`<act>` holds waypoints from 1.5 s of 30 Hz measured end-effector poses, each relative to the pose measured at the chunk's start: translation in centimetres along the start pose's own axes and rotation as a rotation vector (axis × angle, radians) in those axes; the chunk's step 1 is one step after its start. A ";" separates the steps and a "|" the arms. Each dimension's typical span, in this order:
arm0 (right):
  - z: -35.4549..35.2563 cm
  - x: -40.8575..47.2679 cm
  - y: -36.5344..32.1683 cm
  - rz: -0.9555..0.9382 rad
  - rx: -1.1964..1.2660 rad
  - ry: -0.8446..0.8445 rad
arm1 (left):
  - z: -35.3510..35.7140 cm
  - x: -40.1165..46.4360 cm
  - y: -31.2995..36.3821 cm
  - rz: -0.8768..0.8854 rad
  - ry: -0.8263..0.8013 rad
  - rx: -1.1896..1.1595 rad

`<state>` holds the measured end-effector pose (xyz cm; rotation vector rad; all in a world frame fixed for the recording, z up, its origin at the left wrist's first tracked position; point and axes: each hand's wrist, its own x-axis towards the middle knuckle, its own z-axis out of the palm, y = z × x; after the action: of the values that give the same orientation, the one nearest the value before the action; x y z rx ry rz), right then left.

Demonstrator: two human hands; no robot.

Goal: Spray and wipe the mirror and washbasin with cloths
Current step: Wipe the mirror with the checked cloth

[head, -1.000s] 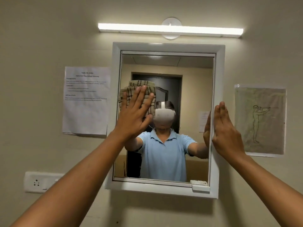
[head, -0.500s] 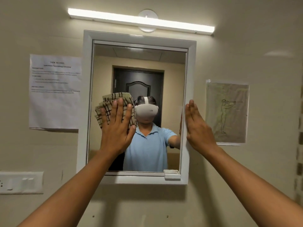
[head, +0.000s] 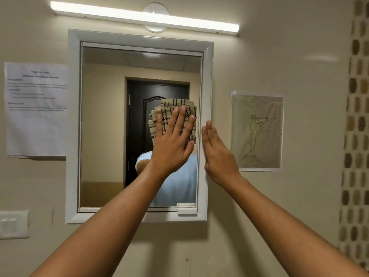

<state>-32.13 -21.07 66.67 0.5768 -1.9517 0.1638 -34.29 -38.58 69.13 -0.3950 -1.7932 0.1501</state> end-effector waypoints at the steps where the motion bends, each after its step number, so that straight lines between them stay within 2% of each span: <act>1: 0.1 -0.2 0.0 -0.001 0.006 -0.003 | 0.1 -0.3 0.3 0.015 -0.002 0.003; 4: 0.4 -1.1 0.3 -0.010 0.022 -0.008 | 0.5 -1.7 1.4 0.082 -0.021 0.014; 15: 0.7 -2.6 -0.4 0.024 0.052 -0.043 | 1.6 -8.9 3.0 0.142 -0.053 -0.010; 20: 0.6 -2.6 -0.7 0.039 0.046 -0.055 | 1.5 -7.4 2.5 0.132 -0.044 -0.034; 25: 1.1 -2.7 -0.6 0.060 0.024 -0.027 | 0.4 -2.0 2.0 0.065 -0.028 -0.057; 31: 1.5 -2.8 -1.3 0.089 -0.001 -0.032 | 0.1 -2.3 0.9 0.141 -0.047 -0.041; 37: 1.3 -2.8 -2.8 0.152 -0.016 -0.042 | 0.0 -6.0 -3.0 0.242 -0.060 -0.023; 45: 1.6 -2.4 -4.3 0.249 -0.009 -0.029 | -2.1 -9.1 -12.1 0.132 -0.117 0.067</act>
<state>-30.63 -24.67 63.27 0.3302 -2.0471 0.3037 -32.64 -53.23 65.05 -0.4643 -1.8716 0.3311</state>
